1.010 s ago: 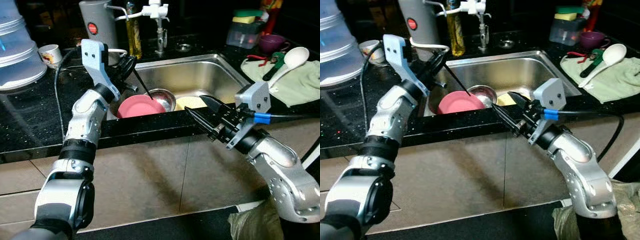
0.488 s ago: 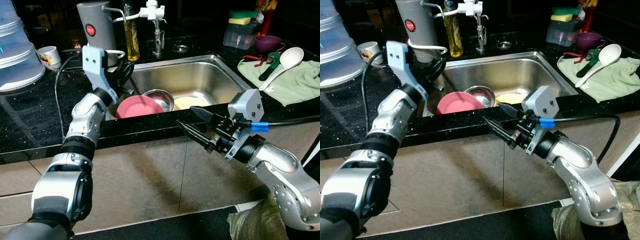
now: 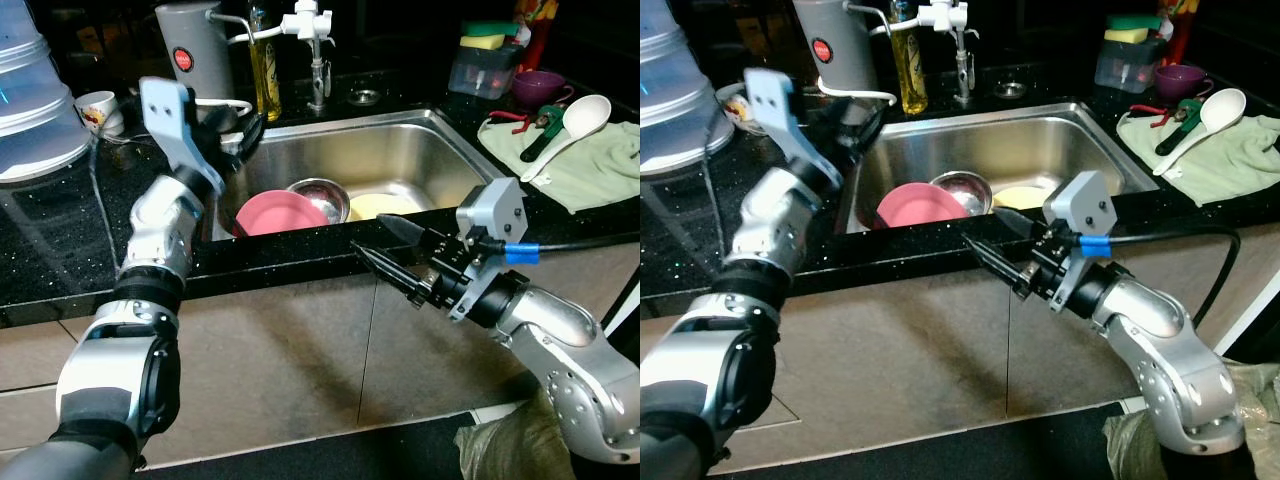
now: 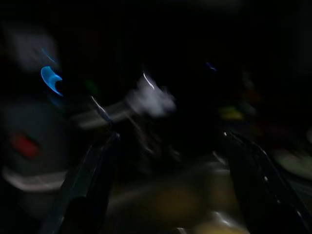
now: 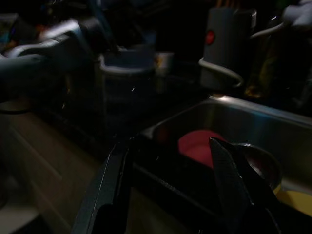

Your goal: Kitchen organization

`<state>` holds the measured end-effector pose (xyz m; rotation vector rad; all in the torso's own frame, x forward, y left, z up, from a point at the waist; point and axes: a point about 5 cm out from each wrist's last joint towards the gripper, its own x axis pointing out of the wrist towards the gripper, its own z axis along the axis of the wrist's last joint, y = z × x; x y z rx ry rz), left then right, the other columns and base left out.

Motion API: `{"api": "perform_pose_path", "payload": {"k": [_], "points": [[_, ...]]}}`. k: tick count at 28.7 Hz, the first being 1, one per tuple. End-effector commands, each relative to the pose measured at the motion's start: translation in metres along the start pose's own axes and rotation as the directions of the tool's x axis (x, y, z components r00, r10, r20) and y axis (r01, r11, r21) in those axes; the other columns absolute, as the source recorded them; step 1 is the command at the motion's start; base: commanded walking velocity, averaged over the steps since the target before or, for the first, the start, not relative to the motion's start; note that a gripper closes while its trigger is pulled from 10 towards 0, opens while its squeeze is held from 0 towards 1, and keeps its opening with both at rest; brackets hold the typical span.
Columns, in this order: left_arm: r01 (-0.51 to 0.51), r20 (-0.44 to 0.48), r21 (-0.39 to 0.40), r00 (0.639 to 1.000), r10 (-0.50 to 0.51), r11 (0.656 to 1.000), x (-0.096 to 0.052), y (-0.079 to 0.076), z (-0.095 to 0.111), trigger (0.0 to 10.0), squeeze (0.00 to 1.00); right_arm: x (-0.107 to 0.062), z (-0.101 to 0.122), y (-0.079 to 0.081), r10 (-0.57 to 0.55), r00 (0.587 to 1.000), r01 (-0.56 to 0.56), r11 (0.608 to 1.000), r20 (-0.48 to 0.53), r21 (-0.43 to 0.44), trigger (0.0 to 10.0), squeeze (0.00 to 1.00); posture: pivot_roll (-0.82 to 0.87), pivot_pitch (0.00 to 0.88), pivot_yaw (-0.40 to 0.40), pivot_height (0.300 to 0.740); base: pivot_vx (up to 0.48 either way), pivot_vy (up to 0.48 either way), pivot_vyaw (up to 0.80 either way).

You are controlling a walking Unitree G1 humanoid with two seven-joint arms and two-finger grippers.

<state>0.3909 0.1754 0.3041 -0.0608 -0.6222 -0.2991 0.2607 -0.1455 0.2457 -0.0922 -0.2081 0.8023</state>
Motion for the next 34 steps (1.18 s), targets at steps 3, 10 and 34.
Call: {"api": "perform_pose_path", "payload": {"k": [3,10,34], "points": [[-0.102,0.067,0.196,0.994,0.091,0.975,-0.01,0.007,0.023,10.0,0.0,0.003,0.003,-0.01,-0.082,0.995,0.082,0.997,0.049,0.0,10.0,0.0,-0.13,0.026,0.059,0.74,0.0,0.0,0.0],[-0.061,-0.002,0.209,0.998,0.062,0.976,-0.036,-0.022,0.007,10.0,0.0,0.012,-0.001,-0.019,-0.134,0.988,0.133,0.991,0.071,0.02,10.0,0.0,-0.07,0.023,0.042,0.74,0.0,0.0,0.69],[-0.09,-0.108,0.246,0.987,0.12,0.965,-0.061,-0.044,0.004,10.0,0.0,0.021,-0.011,-0.021,-0.137,0.987,0.135,0.99,0.08,0.029,10.0,0.0,-0.04,0.016,0.041,0.74,0.0,0.0,0.8]]}}
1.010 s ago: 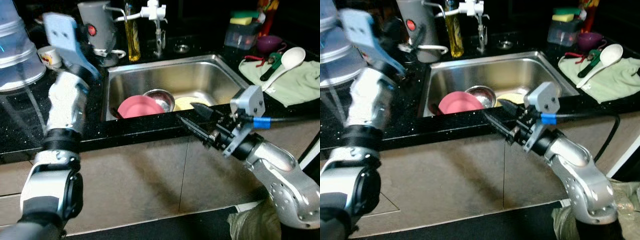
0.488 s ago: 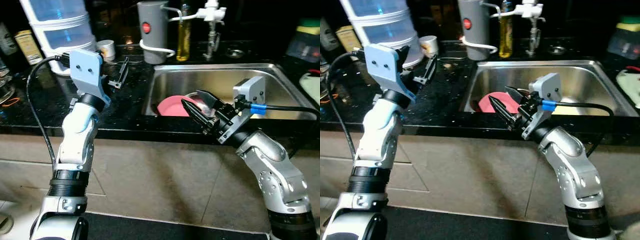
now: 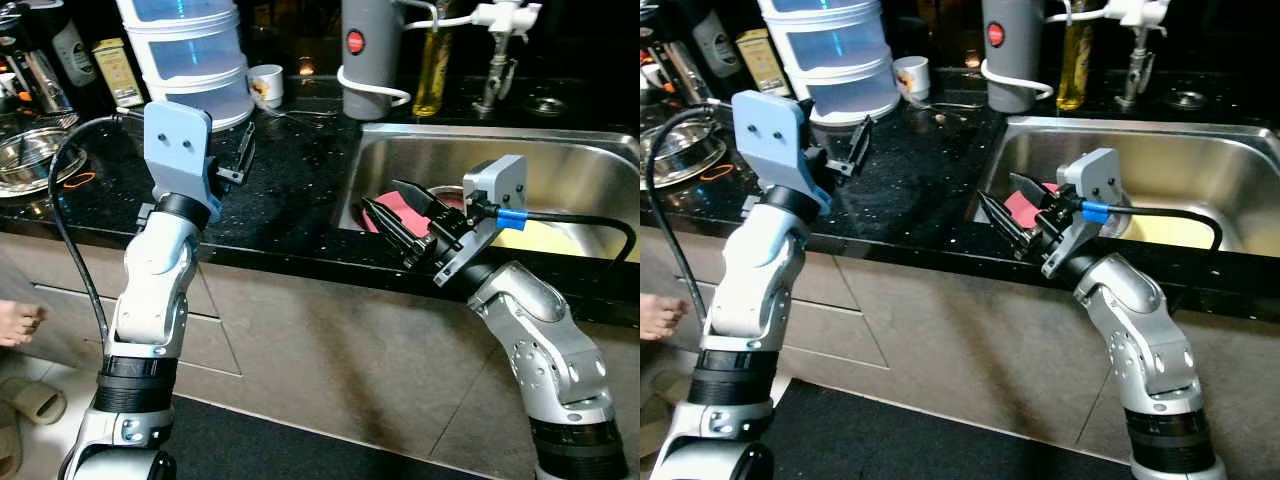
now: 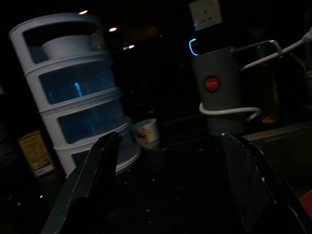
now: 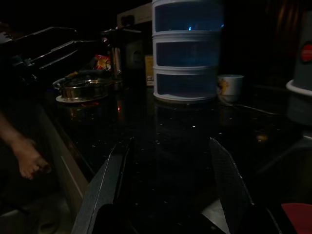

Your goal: Kitchen organization

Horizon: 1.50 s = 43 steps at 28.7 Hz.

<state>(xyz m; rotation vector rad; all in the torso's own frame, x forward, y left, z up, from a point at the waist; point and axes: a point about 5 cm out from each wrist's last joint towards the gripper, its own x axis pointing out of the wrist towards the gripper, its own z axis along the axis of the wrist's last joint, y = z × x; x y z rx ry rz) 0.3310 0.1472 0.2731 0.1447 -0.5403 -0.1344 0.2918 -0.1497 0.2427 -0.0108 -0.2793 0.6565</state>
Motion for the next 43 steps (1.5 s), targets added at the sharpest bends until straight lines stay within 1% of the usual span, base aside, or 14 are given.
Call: {"api": "perform_pose_path", "payload": {"k": [1,14,21,30,33,38,43], "points": [[-0.008,-0.014,0.014,1.0,0.008,1.0,-0.003,0.001,-0.001,10.0,0.0,0.003,-0.002,0.004,0.018,1.0,-0.018,1.0,-0.003,-0.008,10.0,0.0,-0.04,0.016,0.041,0.74,0.0,0.0,0.8],[-0.002,-0.039,0.006,0.999,0.002,1.0,-0.006,-0.004,0.0,10.0,0.0,0.004,-0.002,0.003,0.028,1.0,-0.028,1.0,0.001,-0.013,10.0,0.0,-0.04,0.012,0.036,0.74,0.0,0.0,0.8],[0.028,-0.057,-0.029,0.998,-0.03,0.999,-0.008,-0.015,-0.003,10.0,0.0,0.005,-0.006,0.004,0.022,1.0,-0.022,1.0,-0.005,-0.006,10.0,0.0,-0.04,0.005,0.034,0.74,0.0,0.0,0.8],[0.047,-0.079,-0.041,0.996,-0.05,0.998,-0.011,-0.022,-0.008,10.0,0.0,0.005,-0.008,0.005,0.031,0.999,-0.031,1.0,-0.01,-0.007,10.0,0.0,-0.05,0.003,0.034,0.74,0.0,0.0,0.8],[0.048,-0.095,-0.045,0.994,-0.052,0.998,-0.014,-0.022,-0.013,10.0,0.0,0.005,-0.01,0.006,0.031,0.999,-0.032,0.999,-0.023,-0.015,10.0,0.0,-0.05,0.006,0.035,0.74,0.0,0.0,0.8],[0.038,-0.114,-0.039,0.993,-0.042,0.999,-0.016,-0.018,-0.016,10.0,0.0,0.003,-0.012,0.004,0.012,0.999,-0.013,1.0,-0.03,-0.025,10.0,0.0,-0.04,0.012,0.037,0.74,0.0,0.0,0.8],[0.045,-0.11,-0.053,0.993,-0.05,0.998,-0.016,-0.016,-0.015,10.0,0.0,0.003,-0.014,0.001,-0.017,0.999,0.015,0.999,-0.043,-0.031,10.0,0.0,-0.05,0.013,0.038,0.74,0.0,0.0,0.0]]}}
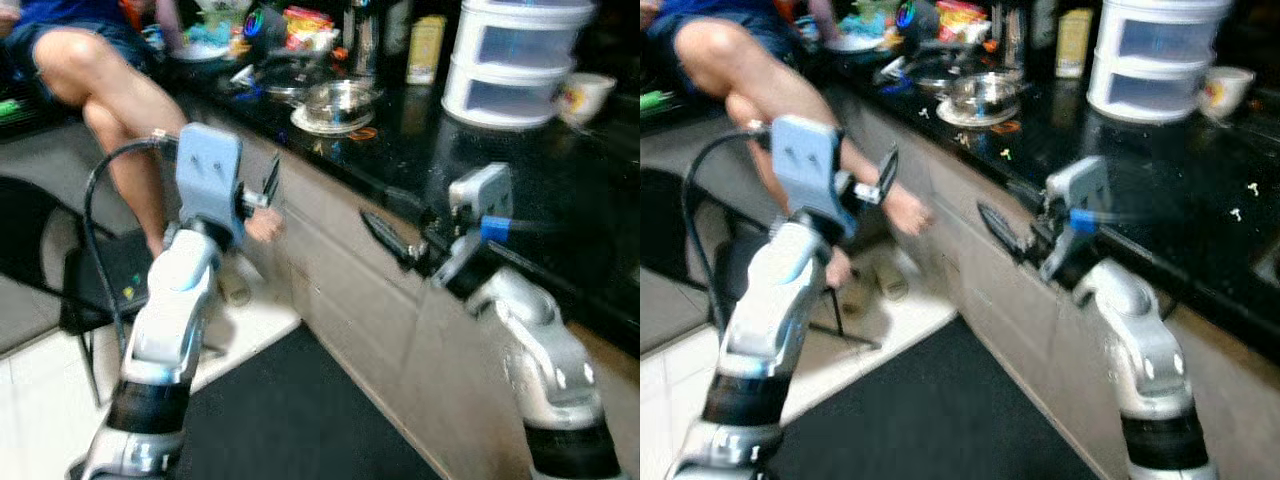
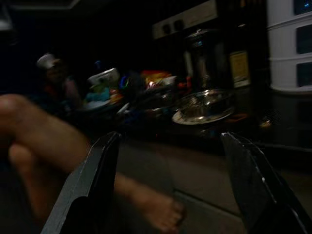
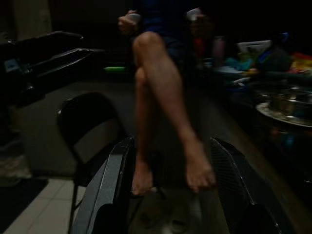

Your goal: Kitchen organization

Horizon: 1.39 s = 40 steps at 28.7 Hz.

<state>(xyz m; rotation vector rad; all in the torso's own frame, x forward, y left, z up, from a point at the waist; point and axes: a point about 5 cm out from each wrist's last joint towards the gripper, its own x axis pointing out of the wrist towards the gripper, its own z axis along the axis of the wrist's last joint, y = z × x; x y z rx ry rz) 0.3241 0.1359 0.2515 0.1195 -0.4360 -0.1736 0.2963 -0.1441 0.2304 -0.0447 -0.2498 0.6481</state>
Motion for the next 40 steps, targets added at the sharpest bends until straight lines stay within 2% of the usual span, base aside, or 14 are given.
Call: {"api": "perform_pose_path", "payload": {"k": [1,6,22,34,40], "points": [[0.014,-0.01,-0.01,1.0,-0.014,1.0,-0.0015,0.0001,-0.0016,10.0,0.0,-0.0003,-0.0004,-0.0027,-0.015,1.0,0.015,1.0,-0.007,-0.01,10.0,0.0,-0.05,0.013,0.038,0.74,0.0,0.0,0.0],[0.014,-0.003,-0.013,1.0,-0.014,1.0,-0.0019,0.0017,-0.0006,10.0,0.0,-0.0004,-0.0006,-0.0039,-0.022,1.0,0.022,1.0,-0.01,-0.013,10.0,0.0,-0.05,0.014,0.037,0.74,0.0,0.0,0.0],[0.02,0.004,-0.009,1.0,-0.02,1.0,-0.0015,0.0031,0.0014,10.0,0.0,0.0009,0.0049,-0.0036,-0.012,1.0,0.013,1.0,0.026,-0.023,10.0,0.0,-0.04,0.015,0.033,0.74,0.282,0.0,0.0],[0.033,0.005,-0.008,0.999,-0.033,0.999,-0.0011,0.0003,0.0018,10.0,0.0,0.0012,0.0064,-0.0017,0.003,0.999,-0.002,1.0,0.033,-0.027,10.0,0.0,-0.05,0.016,0.036,0.74,0.291,0.0,0.8],[0.035,0.007,-0.008,0.999,-0.035,0.999,-0.0006,-0.0001,0.0023,10.0,0.0,0.0022,0.0035,-0.0053,-0.028,0.999,0.028,0.999,0.017,-0.019,10.0,0.0,-0.04,0.014,0.035,0.74,0.291,0.0,0.0]]}}
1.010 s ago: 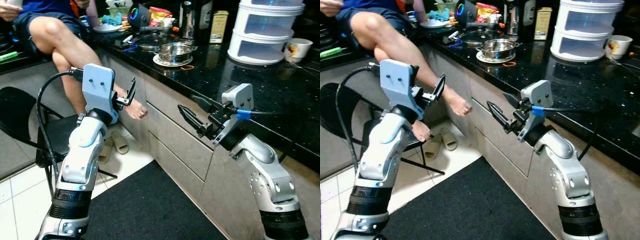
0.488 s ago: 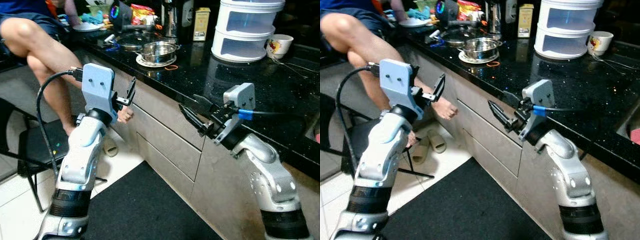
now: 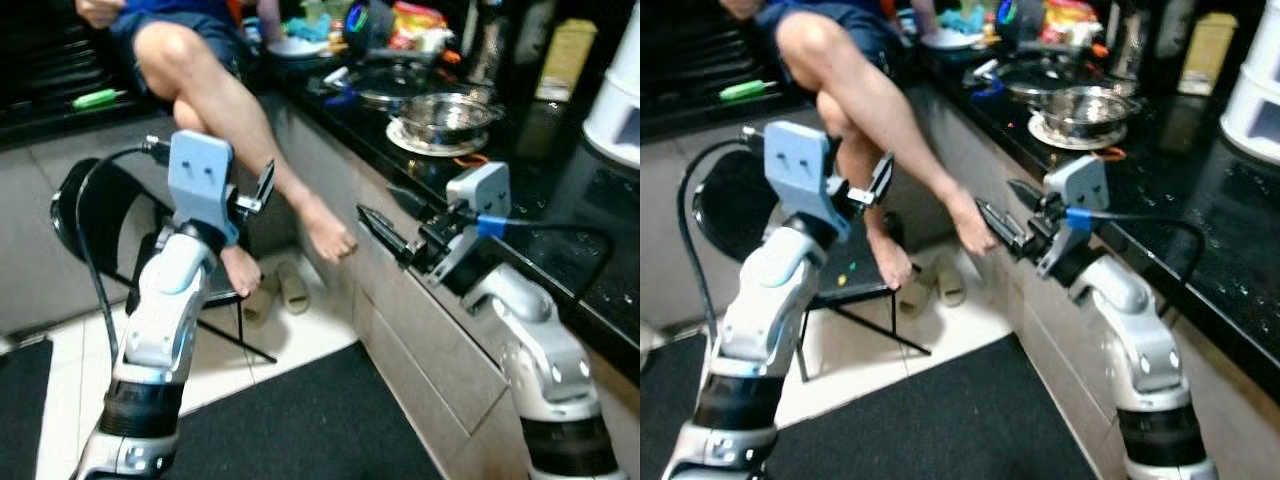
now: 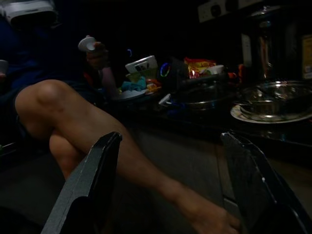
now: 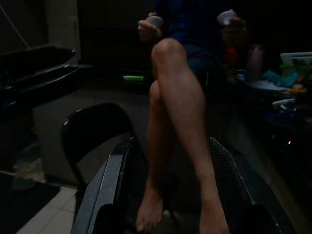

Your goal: Kitchen organization

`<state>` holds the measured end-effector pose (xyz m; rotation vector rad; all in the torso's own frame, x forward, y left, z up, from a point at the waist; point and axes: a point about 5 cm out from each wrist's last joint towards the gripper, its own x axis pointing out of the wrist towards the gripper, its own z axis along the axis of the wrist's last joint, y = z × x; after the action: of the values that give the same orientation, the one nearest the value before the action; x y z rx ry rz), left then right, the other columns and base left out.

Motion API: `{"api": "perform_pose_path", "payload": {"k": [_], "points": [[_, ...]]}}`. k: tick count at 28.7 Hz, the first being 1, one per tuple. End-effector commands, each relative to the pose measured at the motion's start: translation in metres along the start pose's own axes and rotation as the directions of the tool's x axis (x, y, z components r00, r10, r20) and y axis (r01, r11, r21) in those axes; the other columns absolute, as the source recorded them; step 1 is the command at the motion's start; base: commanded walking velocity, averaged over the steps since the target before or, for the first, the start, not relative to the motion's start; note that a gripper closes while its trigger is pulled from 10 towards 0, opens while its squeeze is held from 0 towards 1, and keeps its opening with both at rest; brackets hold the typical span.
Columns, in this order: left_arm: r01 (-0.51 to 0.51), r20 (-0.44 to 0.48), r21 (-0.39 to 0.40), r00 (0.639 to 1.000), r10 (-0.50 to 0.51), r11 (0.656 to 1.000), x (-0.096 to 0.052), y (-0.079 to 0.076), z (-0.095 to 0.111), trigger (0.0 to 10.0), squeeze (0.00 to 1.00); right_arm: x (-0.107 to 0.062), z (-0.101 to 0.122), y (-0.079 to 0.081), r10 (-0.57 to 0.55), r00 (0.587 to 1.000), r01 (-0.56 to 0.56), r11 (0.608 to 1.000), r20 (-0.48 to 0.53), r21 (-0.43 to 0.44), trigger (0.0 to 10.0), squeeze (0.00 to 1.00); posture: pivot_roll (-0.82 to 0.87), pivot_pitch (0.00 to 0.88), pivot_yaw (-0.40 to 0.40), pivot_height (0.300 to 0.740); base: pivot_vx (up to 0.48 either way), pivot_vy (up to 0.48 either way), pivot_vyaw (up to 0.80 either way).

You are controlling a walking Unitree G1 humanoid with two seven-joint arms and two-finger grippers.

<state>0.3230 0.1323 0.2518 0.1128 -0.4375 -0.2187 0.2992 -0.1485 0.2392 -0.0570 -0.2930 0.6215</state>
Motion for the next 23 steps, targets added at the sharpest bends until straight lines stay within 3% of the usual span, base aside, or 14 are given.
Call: {"api": "perform_pose_path", "payload": {"k": [1,18,23], "points": [[-0.007,0.001,0.008,1.0,0.007,1.0,-0.001,0.003,0.001,10.0,0.0,0.001,-0.004,0.001,-0.003,1.0,0.004,1.0,-0.019,0.009,10.0,0.0,-0.04,0.014,0.035,0.74,0.292,0.0,0.0],[0.002,0.006,0.008,1.0,-0.002,1.0,0.001,0.002,0.002,10.0,0.0,0.002,-0.003,-0.007,-0.052,0.999,0.053,0.999,-0.012,0.006,10.0,0.0,-0.05,0.0,0.036,0.74,0.291,0.0,0.0],[0.02,0.01,0.017,1.0,-0.02,1.0,0.002,0.0,0.003,10.0,0.0,0.001,-0.004,-0.012,-0.105,0.994,0.104,0.993,0.025,0.058,10.0,0.0,-0.03,0.0,0.048,0.74,0.295,0.0,0.0]]}}
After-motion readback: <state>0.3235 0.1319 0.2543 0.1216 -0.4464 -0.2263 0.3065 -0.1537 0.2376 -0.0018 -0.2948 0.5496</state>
